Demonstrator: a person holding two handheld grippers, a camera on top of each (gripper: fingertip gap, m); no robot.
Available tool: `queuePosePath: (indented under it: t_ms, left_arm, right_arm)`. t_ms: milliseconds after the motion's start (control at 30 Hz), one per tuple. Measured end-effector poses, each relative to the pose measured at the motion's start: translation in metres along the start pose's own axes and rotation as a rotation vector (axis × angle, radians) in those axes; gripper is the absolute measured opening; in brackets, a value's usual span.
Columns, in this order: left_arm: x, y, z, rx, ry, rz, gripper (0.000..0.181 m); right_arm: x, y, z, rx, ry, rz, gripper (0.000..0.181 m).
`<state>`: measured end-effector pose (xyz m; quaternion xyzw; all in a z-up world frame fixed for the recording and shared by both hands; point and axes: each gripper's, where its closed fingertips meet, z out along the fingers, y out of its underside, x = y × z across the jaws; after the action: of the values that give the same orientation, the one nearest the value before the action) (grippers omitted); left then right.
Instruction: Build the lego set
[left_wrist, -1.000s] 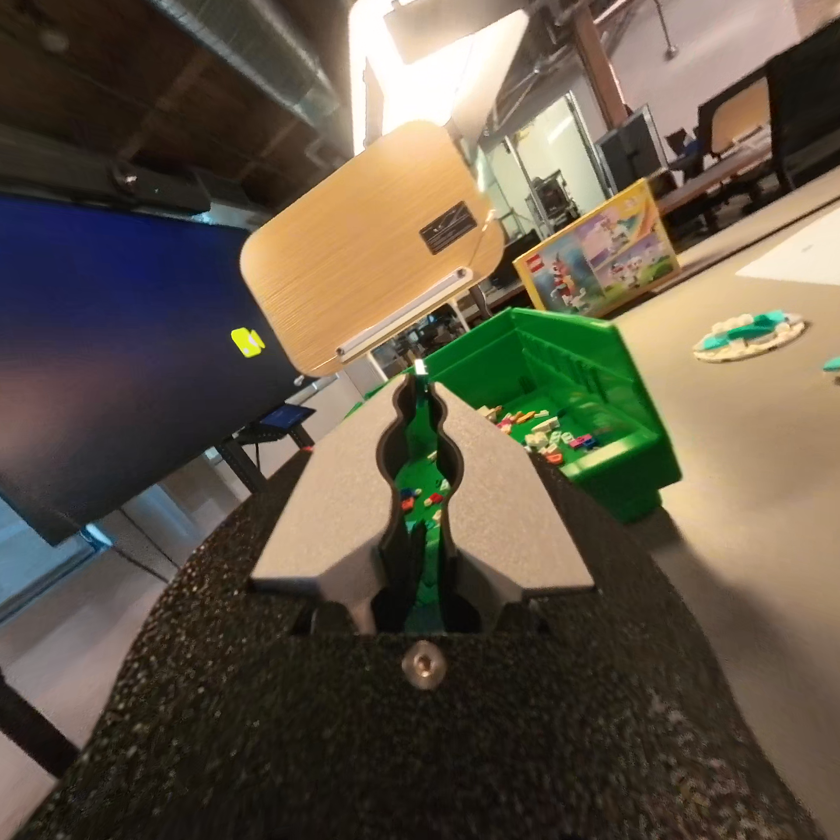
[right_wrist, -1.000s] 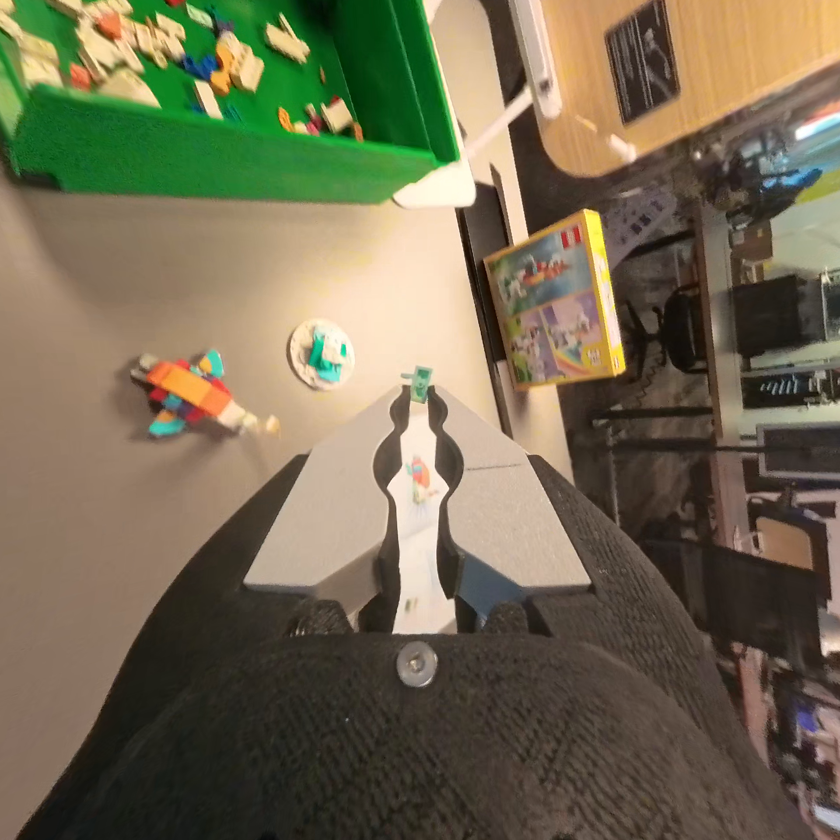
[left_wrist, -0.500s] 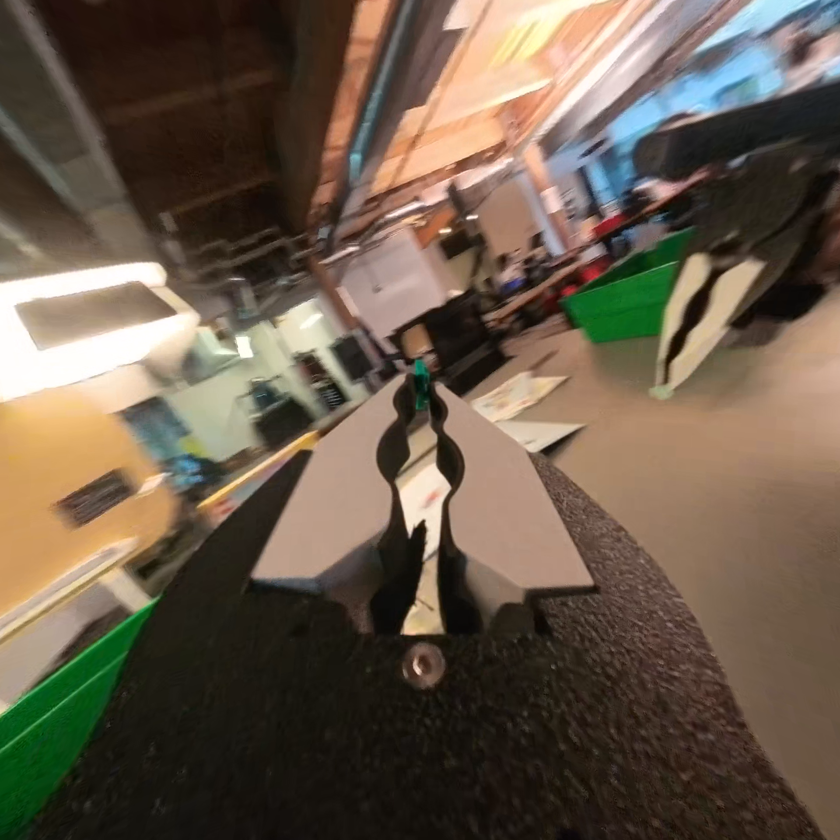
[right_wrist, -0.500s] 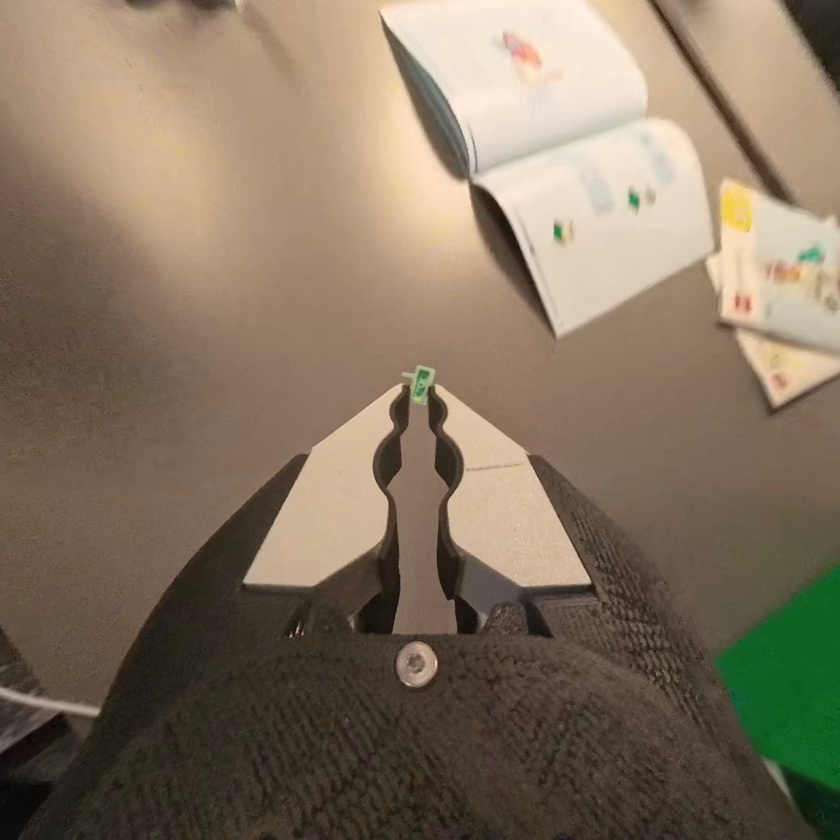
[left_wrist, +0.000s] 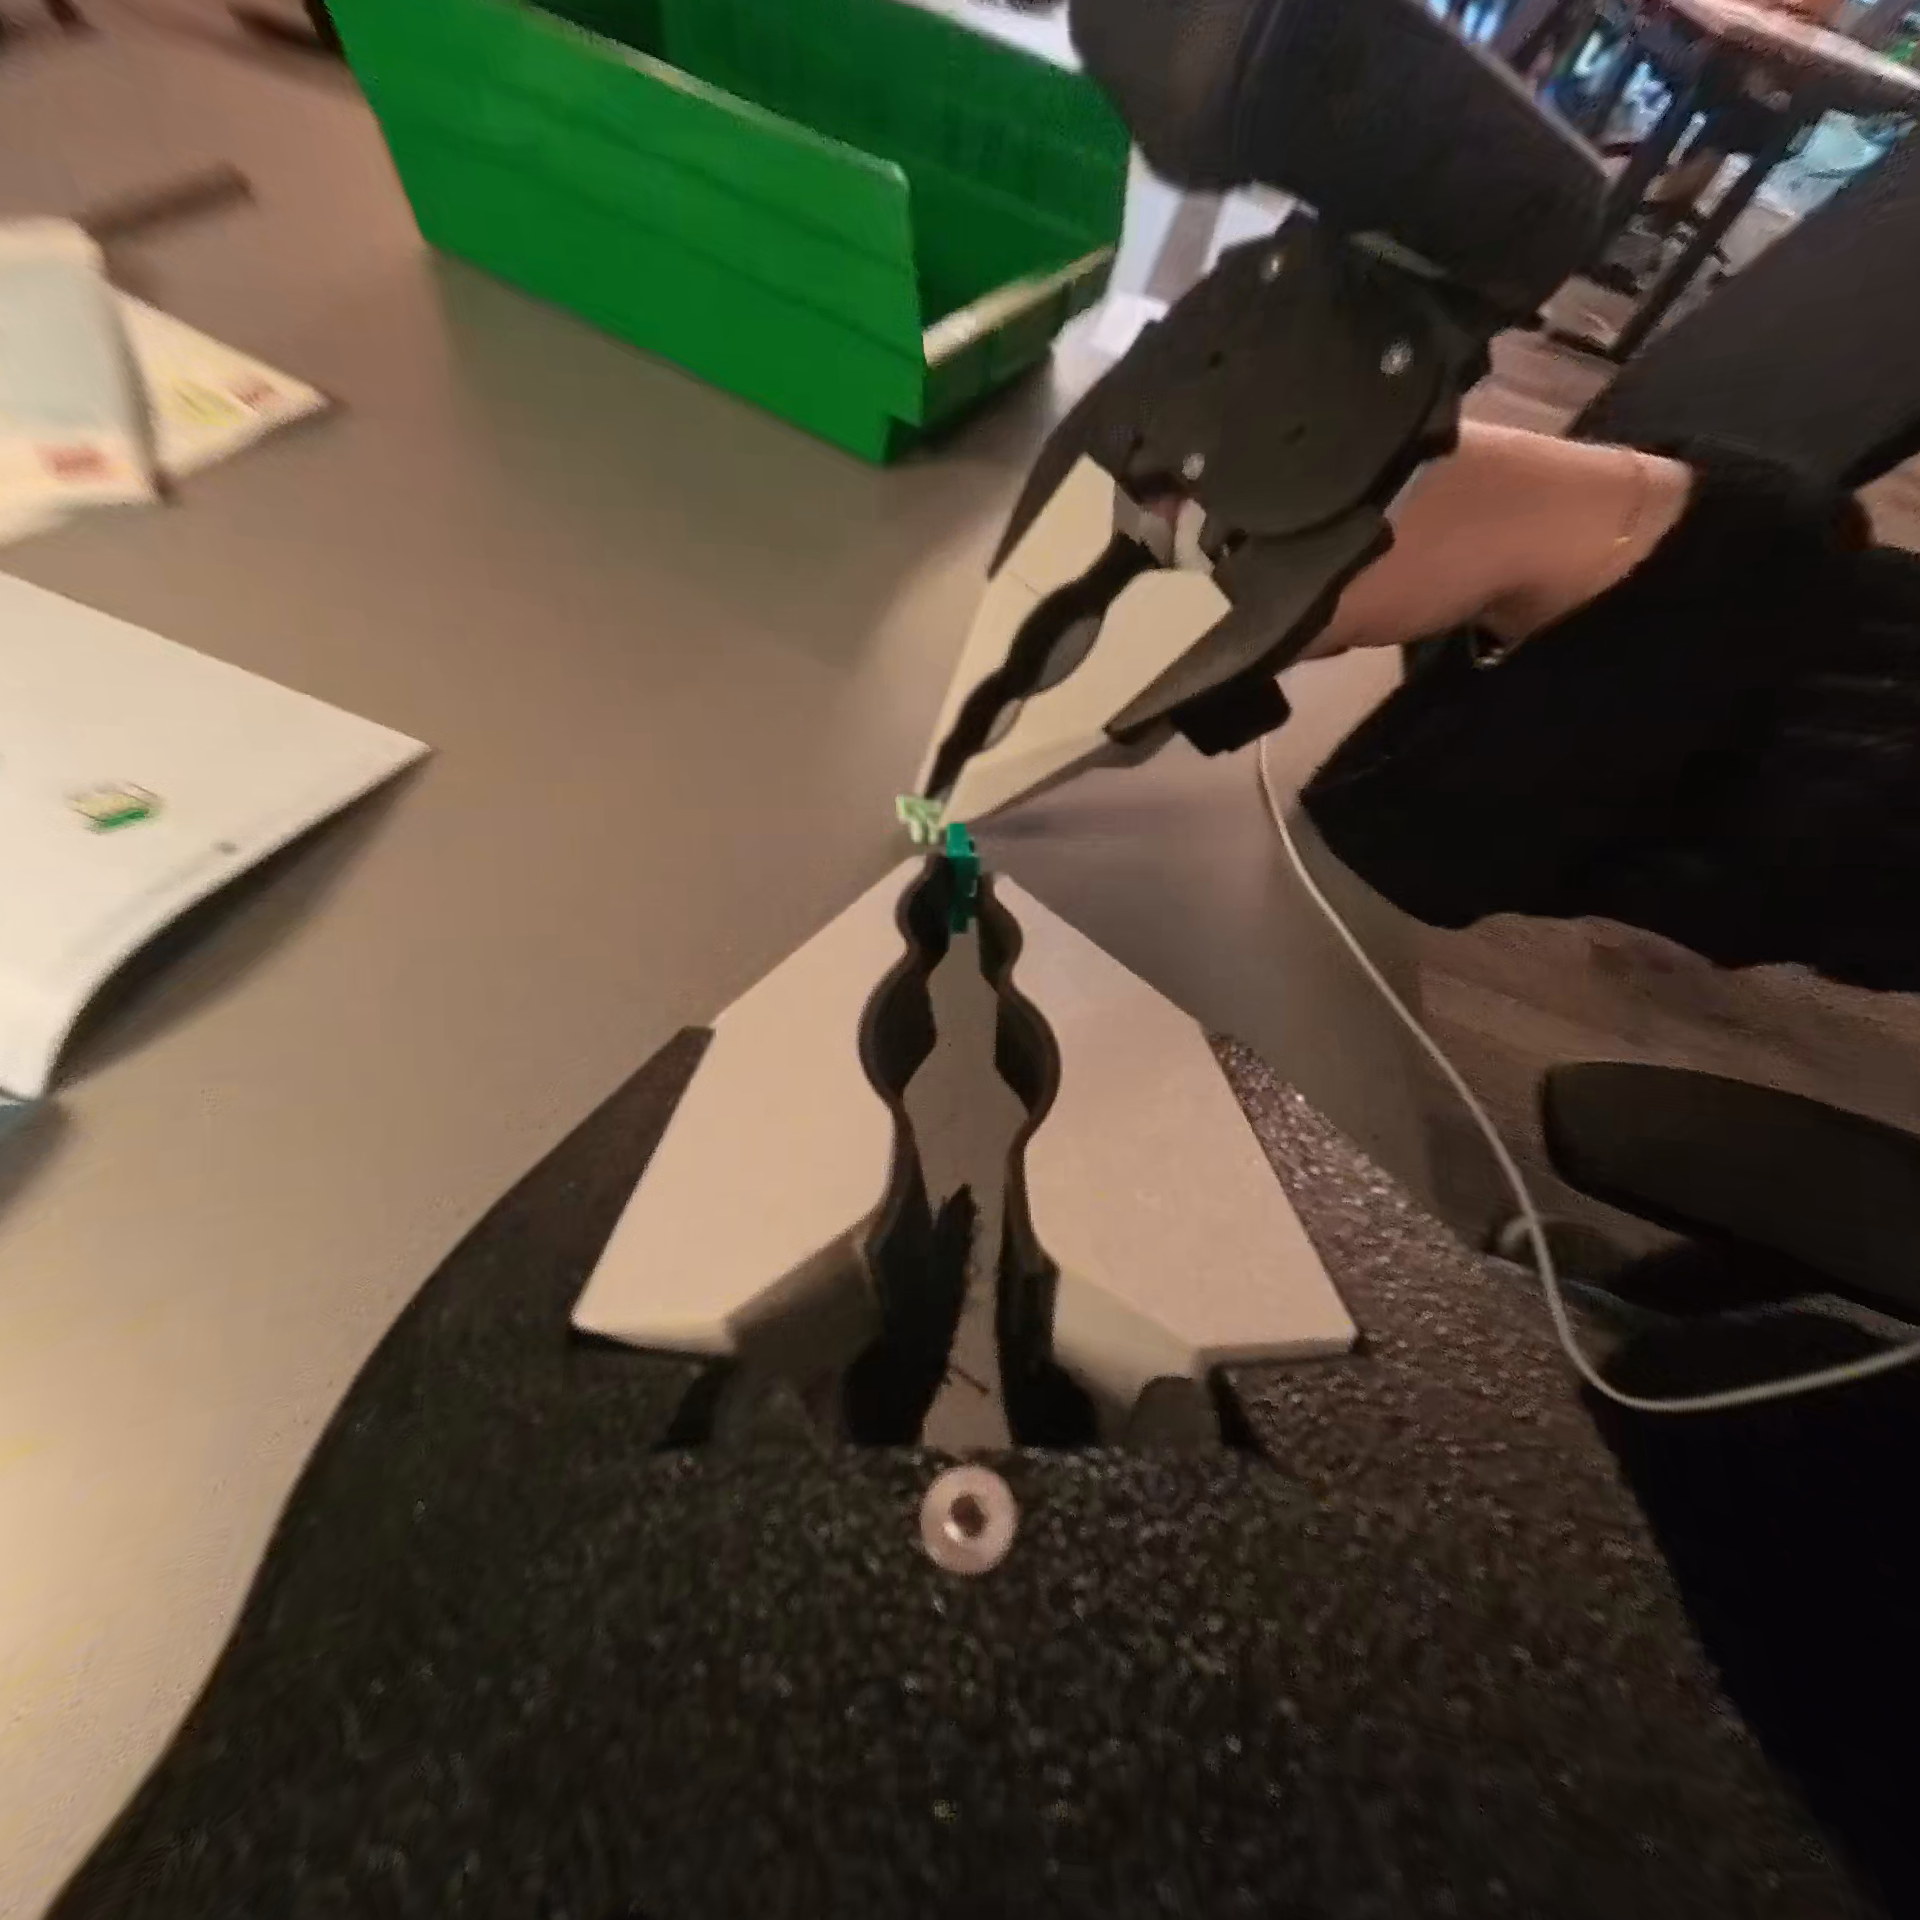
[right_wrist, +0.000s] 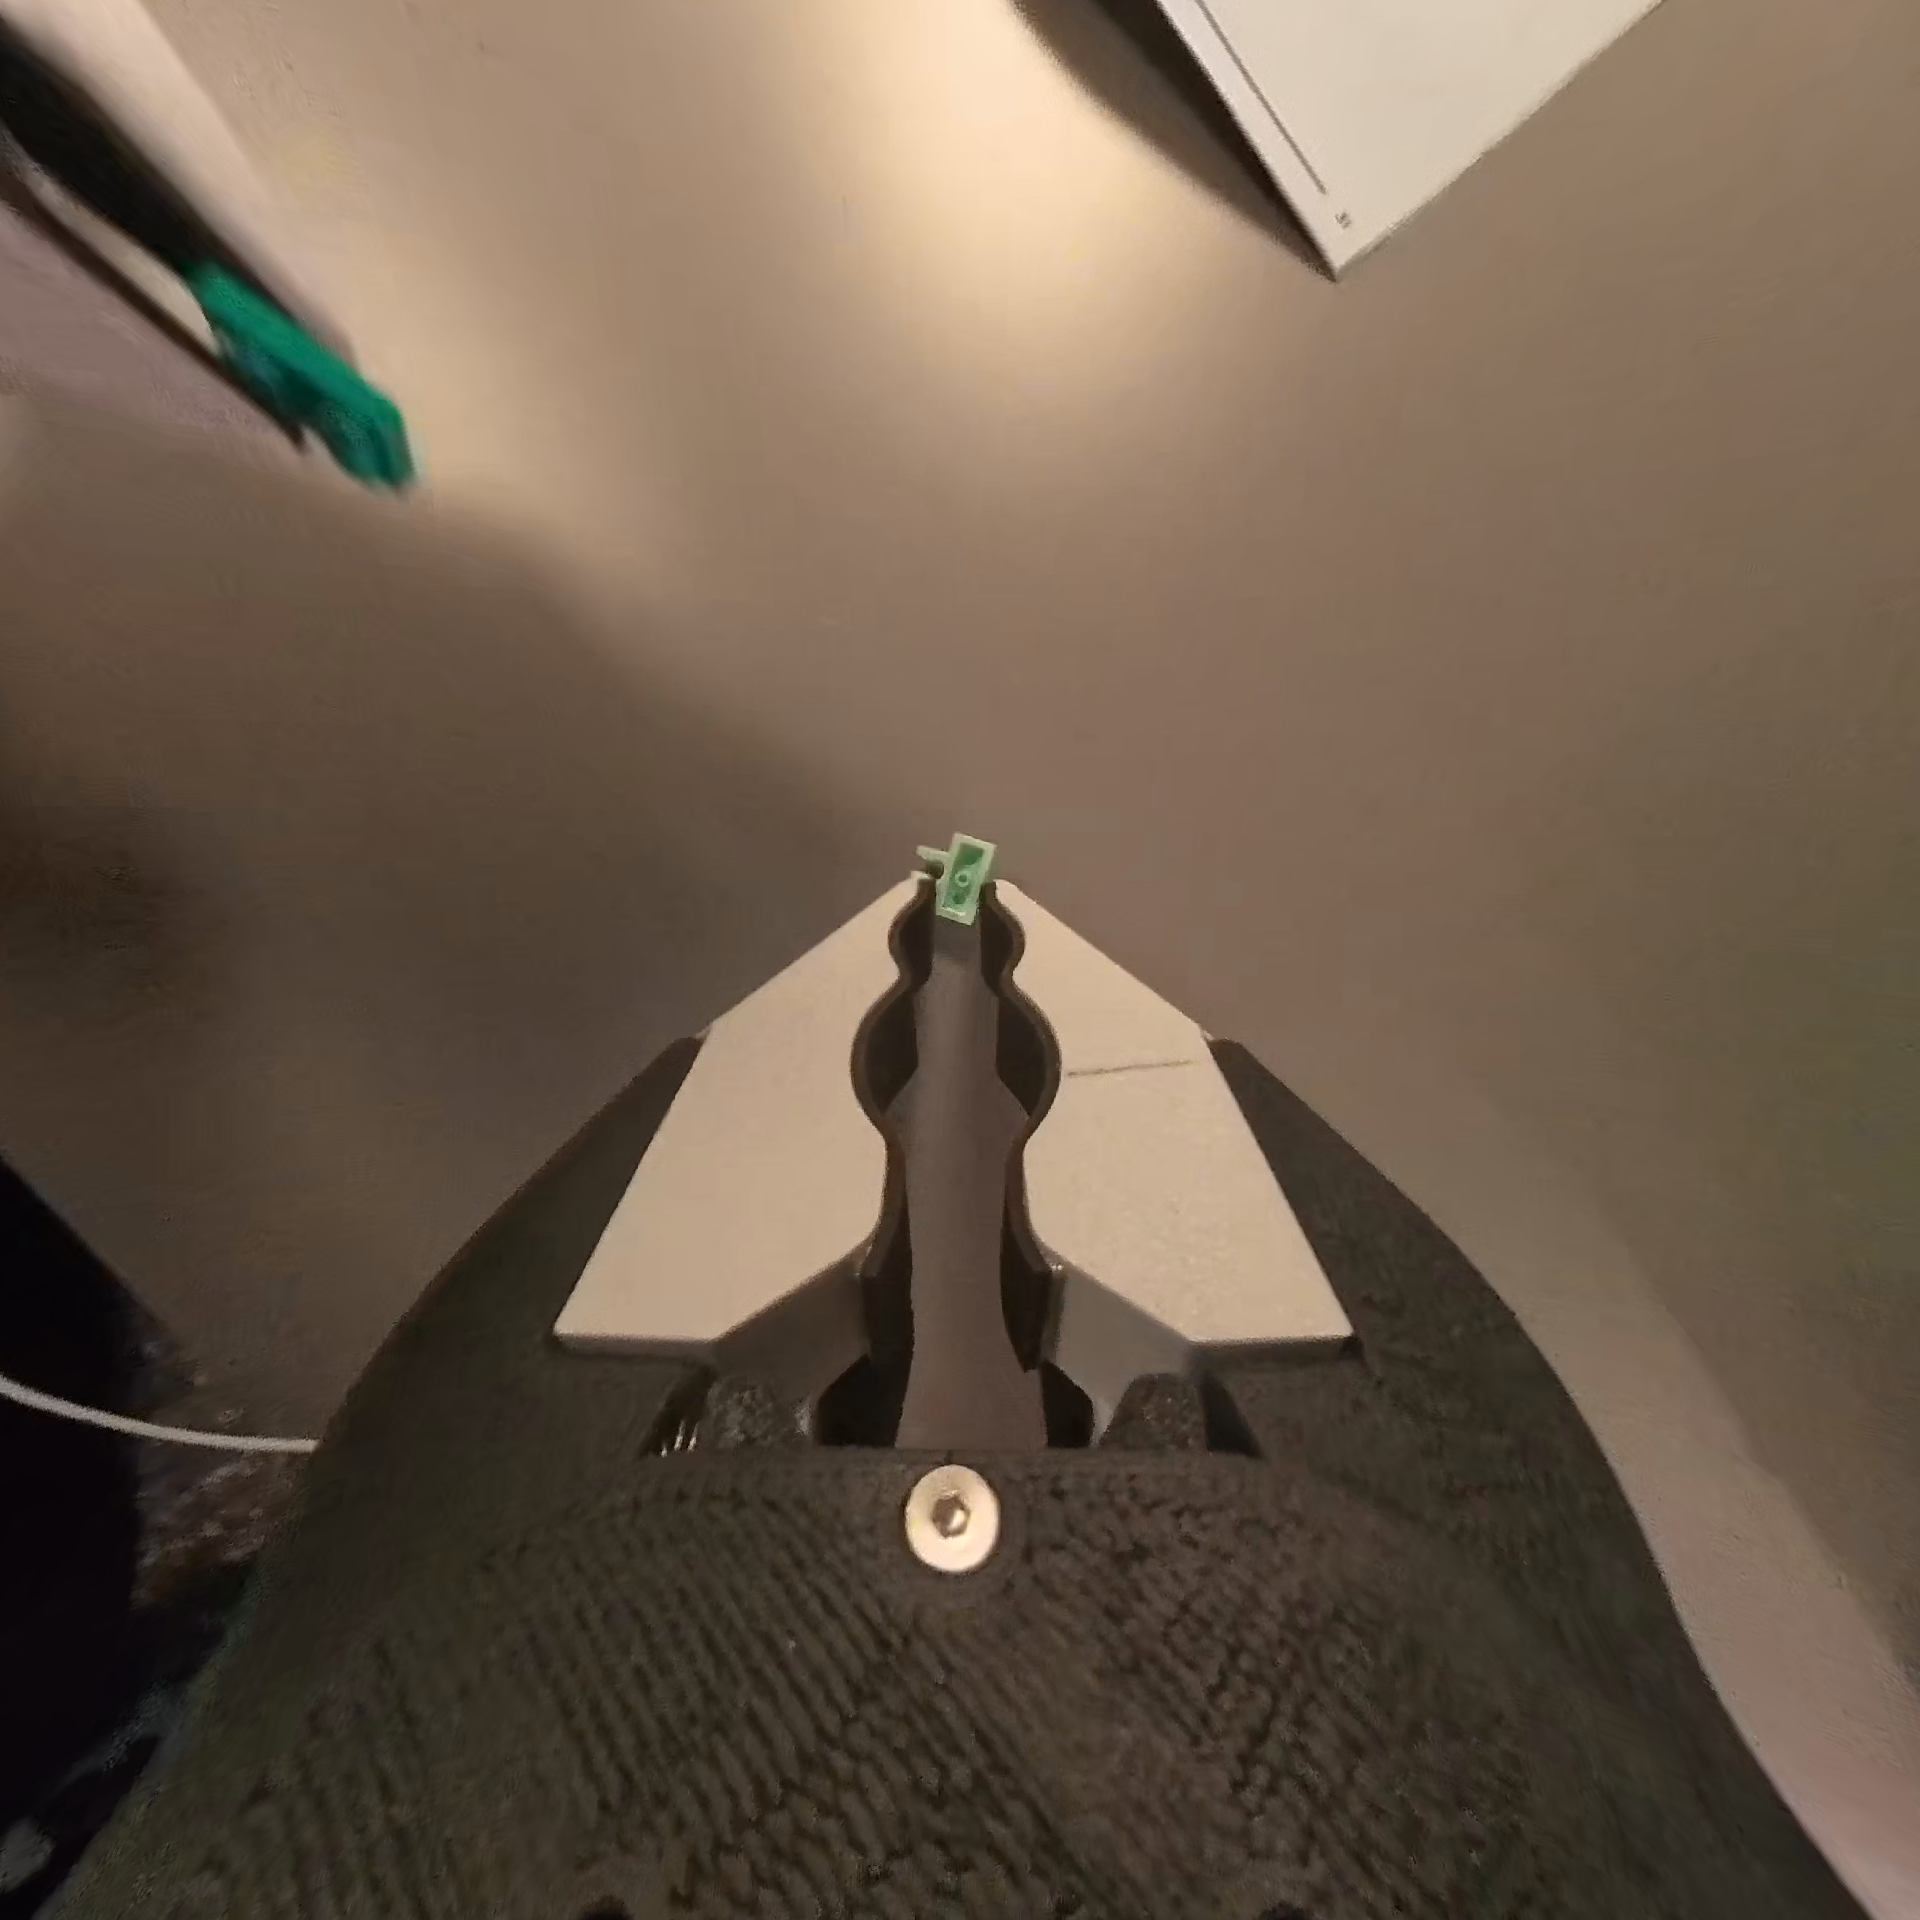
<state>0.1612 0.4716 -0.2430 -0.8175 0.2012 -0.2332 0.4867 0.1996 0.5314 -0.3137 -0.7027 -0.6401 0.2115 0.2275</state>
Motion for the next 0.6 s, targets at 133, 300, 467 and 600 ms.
queuePosePath:
  t_ms: [133,300,467,600]
  left_arm:
    - [0.002,0.008,0.009,-0.056,0.050,-0.038,0.002]
    - [-0.006,0.009,0.016,-0.046,0.033,-0.064,0.002]
    - [-0.017,0.011,0.022,-0.055,0.018,-0.098,0.002]
    - [-0.024,0.015,0.025,-0.076,0.014,-0.102,0.002]
  right_arm:
    - [-0.005,-0.003,0.002,0.046,-0.058,0.036,0.007]
    - [-0.008,-0.005,0.003,0.081,-0.052,-0.005,0.009]
    - [-0.008,-0.004,0.005,0.106,-0.054,-0.012,0.016]
    - [-0.004,-0.008,0.004,0.148,-0.016,-0.013,0.036]
